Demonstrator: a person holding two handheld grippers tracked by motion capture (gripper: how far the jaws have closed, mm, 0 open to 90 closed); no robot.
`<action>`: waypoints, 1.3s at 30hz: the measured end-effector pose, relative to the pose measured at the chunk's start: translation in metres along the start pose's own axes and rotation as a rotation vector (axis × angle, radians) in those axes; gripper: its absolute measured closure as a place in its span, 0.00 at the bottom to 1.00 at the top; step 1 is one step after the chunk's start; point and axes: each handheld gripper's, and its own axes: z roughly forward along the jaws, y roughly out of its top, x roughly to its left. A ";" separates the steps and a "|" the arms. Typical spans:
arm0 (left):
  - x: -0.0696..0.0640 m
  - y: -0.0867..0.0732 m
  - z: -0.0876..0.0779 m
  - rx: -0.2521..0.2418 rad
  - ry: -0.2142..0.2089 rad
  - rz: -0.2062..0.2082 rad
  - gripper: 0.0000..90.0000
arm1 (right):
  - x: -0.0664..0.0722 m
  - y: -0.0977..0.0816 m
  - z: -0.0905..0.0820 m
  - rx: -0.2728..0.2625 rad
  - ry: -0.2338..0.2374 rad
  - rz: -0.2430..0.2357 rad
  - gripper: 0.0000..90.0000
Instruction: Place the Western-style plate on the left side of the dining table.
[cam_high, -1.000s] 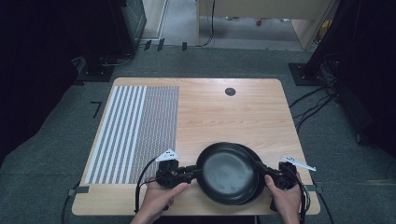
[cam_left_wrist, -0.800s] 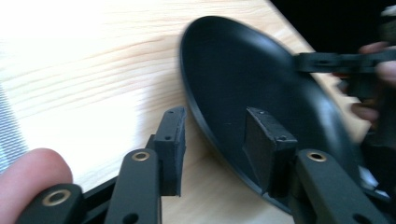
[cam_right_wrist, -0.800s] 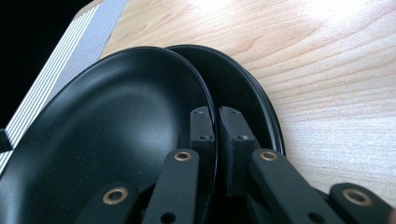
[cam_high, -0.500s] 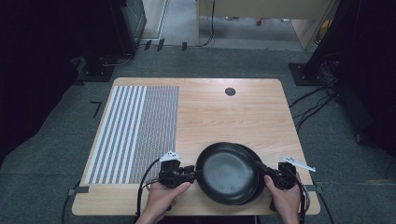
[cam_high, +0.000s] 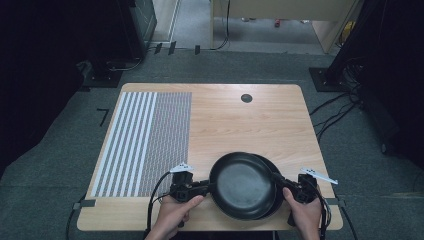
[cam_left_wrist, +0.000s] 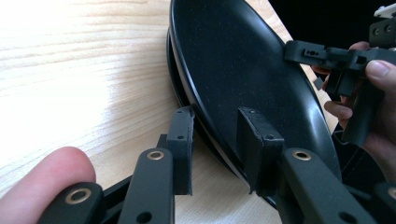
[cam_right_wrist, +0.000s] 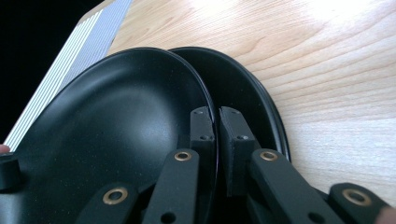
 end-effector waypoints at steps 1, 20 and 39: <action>0.000 0.001 -0.002 -0.004 0.003 0.002 0.75 | 0.000 0.000 0.001 0.003 0.004 0.000 0.95; 0.011 0.006 -0.020 -0.008 -0.016 -0.029 0.70 | 0.014 -0.007 0.009 0.075 0.022 -0.018 0.90; 0.008 -0.002 -0.011 0.015 0.017 0.022 0.73 | 0.018 -0.007 0.016 0.048 0.043 -0.037 0.84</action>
